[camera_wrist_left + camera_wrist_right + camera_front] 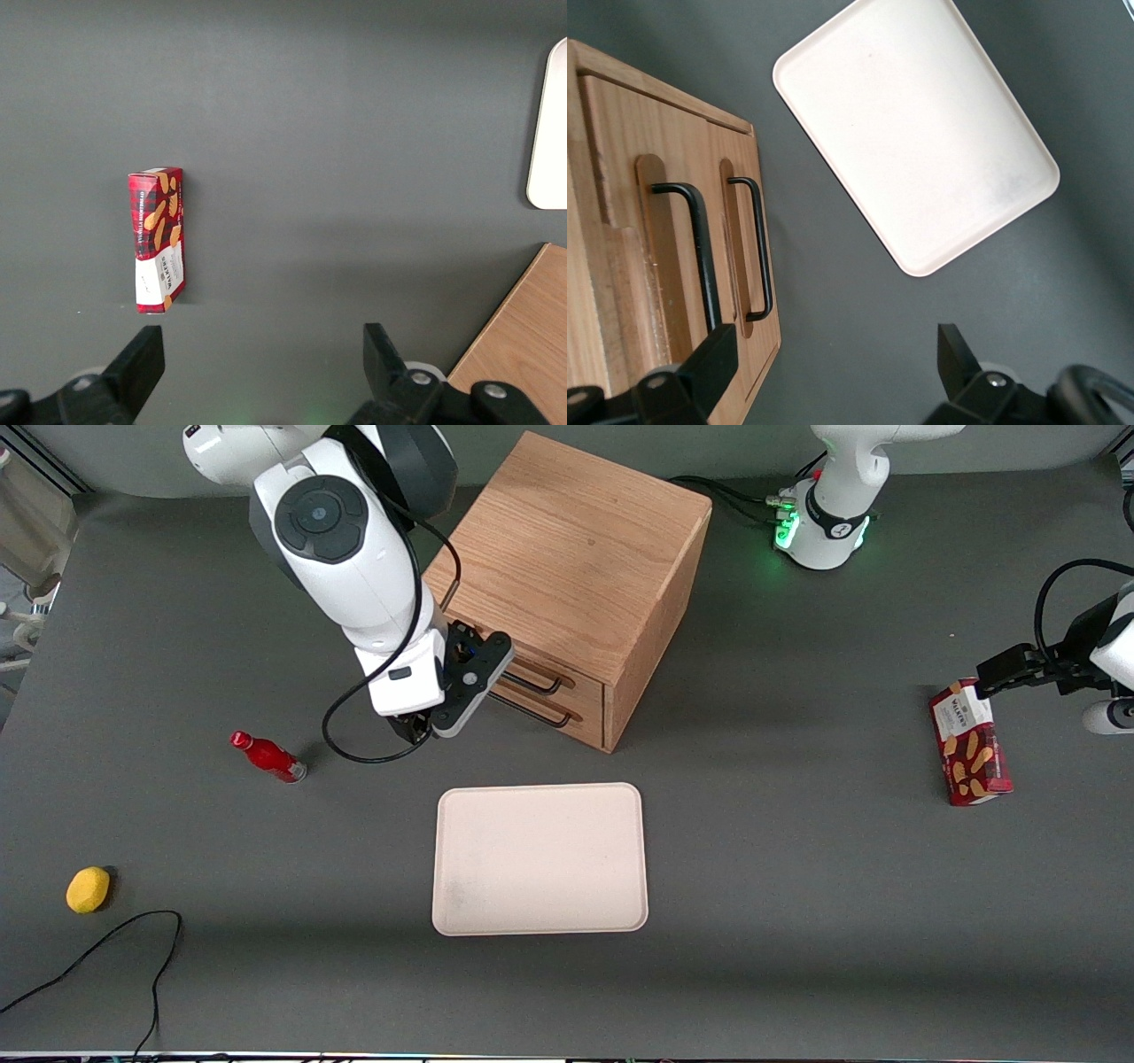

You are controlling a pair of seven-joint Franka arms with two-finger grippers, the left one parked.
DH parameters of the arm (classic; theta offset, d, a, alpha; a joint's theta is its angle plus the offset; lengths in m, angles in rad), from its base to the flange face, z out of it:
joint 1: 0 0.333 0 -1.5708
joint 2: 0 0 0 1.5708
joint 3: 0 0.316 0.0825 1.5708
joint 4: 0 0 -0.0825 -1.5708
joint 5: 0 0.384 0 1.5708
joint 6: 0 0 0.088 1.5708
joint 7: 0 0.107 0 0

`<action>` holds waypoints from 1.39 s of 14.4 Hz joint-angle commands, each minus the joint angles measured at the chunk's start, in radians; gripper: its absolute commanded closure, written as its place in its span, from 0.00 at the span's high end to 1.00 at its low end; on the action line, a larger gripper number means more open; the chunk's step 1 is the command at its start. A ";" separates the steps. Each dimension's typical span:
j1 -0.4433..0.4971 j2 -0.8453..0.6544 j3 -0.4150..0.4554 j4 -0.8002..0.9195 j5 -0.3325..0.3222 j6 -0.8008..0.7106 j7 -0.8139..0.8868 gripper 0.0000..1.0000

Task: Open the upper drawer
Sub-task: 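Lower the right gripper onto the upper drawer handle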

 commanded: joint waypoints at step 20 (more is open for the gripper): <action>0.009 -0.042 0.014 -0.083 0.113 0.001 -0.165 1.00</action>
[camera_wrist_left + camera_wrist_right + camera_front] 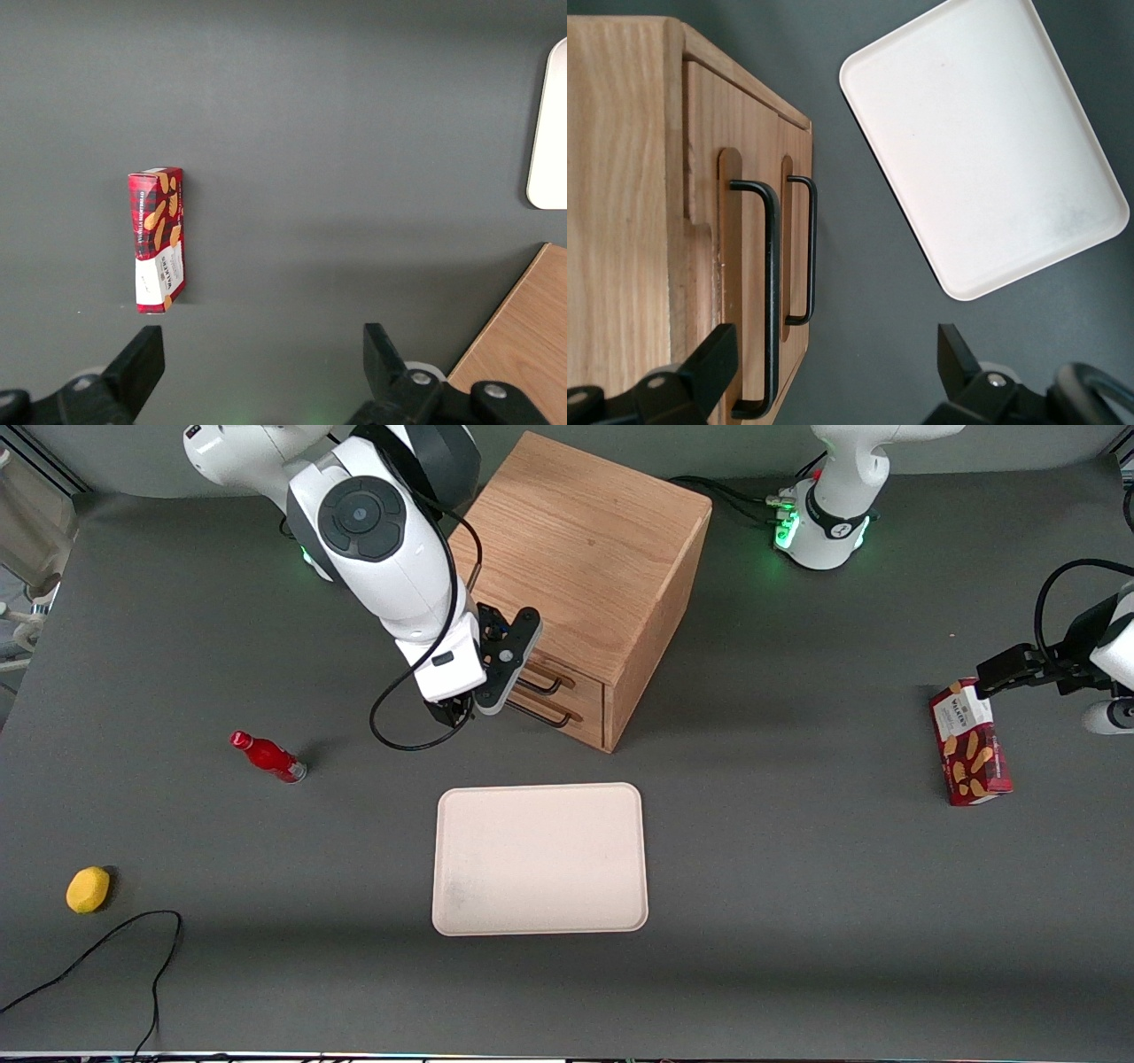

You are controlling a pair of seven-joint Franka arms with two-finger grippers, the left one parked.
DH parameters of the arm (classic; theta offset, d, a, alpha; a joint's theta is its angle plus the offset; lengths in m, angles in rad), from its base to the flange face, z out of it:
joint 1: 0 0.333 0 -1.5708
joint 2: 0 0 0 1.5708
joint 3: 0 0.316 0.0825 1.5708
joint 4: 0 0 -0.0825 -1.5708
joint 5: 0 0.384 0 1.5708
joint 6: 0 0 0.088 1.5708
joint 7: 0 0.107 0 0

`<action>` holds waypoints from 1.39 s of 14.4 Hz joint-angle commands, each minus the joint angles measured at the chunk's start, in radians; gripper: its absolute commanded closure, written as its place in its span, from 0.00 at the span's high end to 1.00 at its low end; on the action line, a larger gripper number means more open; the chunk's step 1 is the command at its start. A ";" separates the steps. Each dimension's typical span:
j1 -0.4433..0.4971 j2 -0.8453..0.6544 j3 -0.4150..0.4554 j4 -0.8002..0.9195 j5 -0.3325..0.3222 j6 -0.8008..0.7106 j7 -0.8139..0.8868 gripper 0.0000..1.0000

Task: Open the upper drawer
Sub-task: 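Lower the right gripper onto the upper drawer handle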

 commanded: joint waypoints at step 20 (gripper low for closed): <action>-0.010 -0.048 -0.003 -0.175 0.101 0.084 -0.096 1.00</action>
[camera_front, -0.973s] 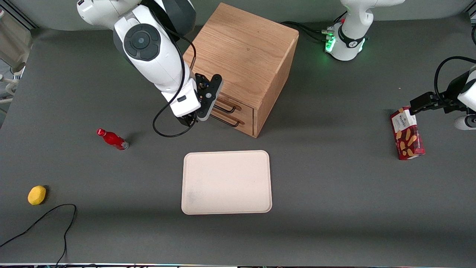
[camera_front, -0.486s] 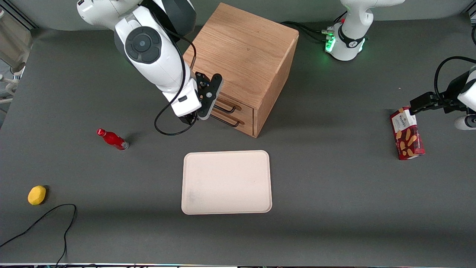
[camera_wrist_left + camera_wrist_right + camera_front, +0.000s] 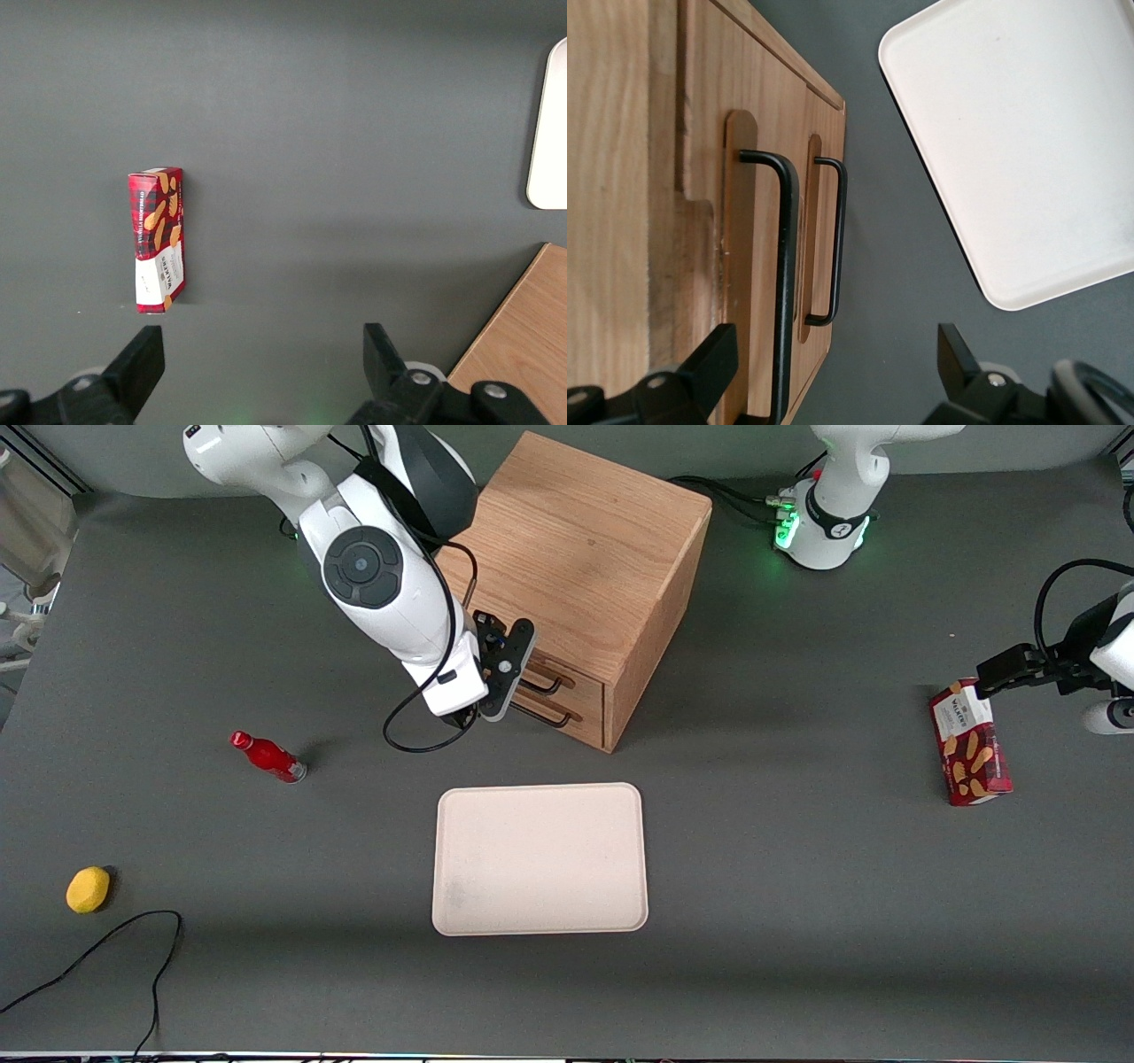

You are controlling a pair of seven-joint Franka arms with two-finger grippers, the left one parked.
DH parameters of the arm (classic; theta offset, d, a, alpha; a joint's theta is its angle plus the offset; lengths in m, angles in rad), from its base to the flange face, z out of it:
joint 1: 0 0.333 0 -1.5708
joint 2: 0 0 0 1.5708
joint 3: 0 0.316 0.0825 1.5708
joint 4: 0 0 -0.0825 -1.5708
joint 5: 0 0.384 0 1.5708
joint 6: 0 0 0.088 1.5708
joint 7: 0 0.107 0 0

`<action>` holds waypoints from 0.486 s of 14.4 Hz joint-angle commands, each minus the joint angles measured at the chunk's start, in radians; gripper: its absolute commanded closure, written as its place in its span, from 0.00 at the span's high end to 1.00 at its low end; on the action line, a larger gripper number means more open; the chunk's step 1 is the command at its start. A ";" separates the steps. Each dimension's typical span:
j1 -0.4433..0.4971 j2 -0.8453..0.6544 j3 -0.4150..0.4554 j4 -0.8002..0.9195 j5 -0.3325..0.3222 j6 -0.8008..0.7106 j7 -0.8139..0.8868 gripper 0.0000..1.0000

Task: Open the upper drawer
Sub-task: 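Lower the right gripper onto the upper drawer handle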

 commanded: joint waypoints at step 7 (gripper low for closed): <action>0.002 -0.034 -0.003 -0.100 0.022 0.092 -0.027 1.00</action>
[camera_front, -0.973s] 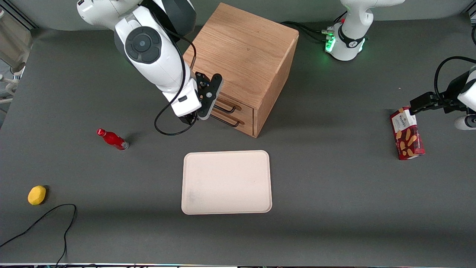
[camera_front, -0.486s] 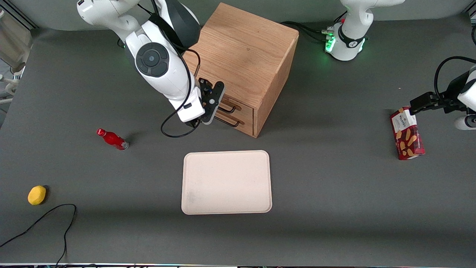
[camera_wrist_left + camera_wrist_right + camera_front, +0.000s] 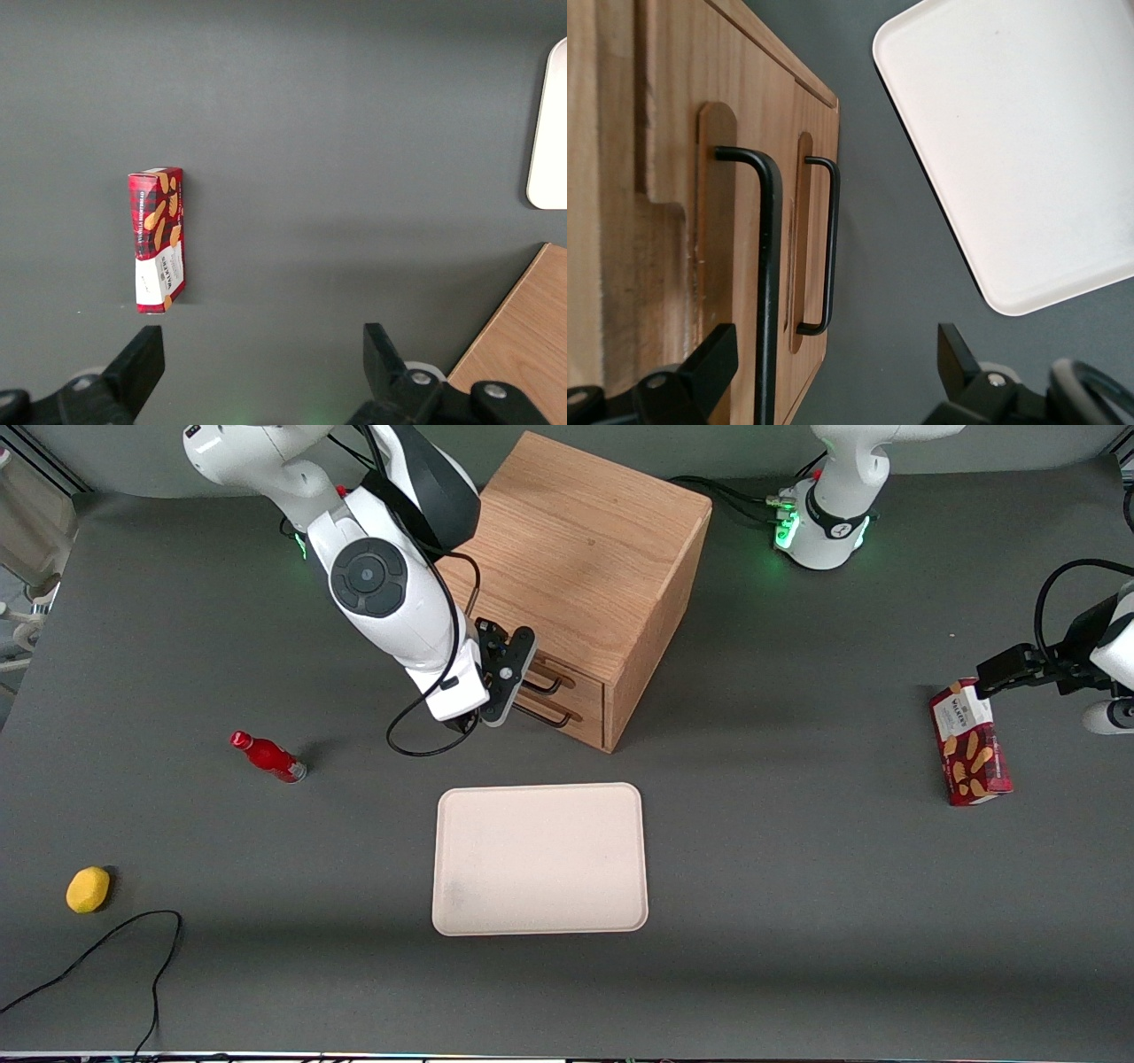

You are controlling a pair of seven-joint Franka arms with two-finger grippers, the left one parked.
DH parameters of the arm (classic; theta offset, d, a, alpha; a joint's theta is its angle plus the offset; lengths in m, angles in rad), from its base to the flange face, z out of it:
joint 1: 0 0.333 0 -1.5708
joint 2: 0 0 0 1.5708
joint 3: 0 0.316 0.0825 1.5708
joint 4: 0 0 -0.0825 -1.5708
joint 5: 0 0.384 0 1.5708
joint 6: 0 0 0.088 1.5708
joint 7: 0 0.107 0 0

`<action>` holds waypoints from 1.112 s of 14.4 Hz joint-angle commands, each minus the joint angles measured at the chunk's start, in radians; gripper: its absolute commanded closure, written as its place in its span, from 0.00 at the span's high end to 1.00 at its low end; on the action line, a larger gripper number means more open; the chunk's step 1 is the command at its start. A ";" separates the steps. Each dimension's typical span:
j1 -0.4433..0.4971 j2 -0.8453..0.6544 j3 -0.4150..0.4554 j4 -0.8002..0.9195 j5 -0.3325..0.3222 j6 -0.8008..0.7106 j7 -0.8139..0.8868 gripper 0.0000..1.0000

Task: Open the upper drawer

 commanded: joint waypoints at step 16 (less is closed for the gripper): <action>0.001 -0.026 0.011 -0.097 0.020 0.098 -0.034 1.00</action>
